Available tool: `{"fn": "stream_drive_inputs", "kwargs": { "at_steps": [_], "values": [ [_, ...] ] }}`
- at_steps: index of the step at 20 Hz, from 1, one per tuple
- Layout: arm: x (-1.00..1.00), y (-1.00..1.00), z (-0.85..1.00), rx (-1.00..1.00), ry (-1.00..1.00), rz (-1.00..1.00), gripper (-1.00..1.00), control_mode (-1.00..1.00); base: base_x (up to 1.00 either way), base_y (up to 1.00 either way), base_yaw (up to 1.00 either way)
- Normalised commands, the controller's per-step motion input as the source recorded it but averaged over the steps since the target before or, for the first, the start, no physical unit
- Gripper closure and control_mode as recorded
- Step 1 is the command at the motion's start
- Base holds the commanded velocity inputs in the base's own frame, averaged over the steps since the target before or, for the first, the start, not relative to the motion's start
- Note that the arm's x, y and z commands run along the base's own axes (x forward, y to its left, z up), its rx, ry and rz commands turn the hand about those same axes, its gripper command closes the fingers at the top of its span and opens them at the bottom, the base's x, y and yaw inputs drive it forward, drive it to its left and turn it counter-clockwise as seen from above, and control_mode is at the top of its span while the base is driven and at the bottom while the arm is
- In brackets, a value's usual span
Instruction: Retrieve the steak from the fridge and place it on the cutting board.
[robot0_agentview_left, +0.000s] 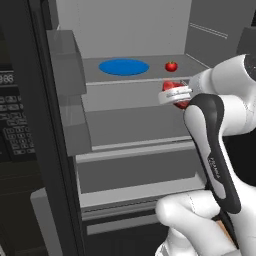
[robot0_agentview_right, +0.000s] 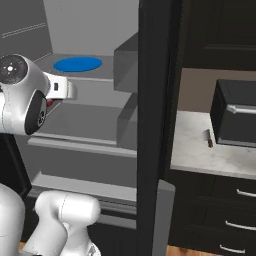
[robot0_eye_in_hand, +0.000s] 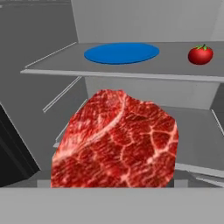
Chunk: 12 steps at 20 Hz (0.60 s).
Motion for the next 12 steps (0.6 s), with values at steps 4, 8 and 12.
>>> {"fn": "stream_drive_inputs", "kwargs": {
  "at_steps": [4,8,12],
  "values": [
    [0.00,0.00,0.00,0.00,0.00,0.00,1.00,1.00,-0.70,-0.04,0.00],
    [0.00,0.00,0.00,0.00,0.00,0.00,1.00,1.00,-0.78,-0.05,0.00],
    [0.00,0.00,0.00,0.00,0.00,0.00,1.00,1.00,-0.71,-0.01,0.00]
  ]
}}
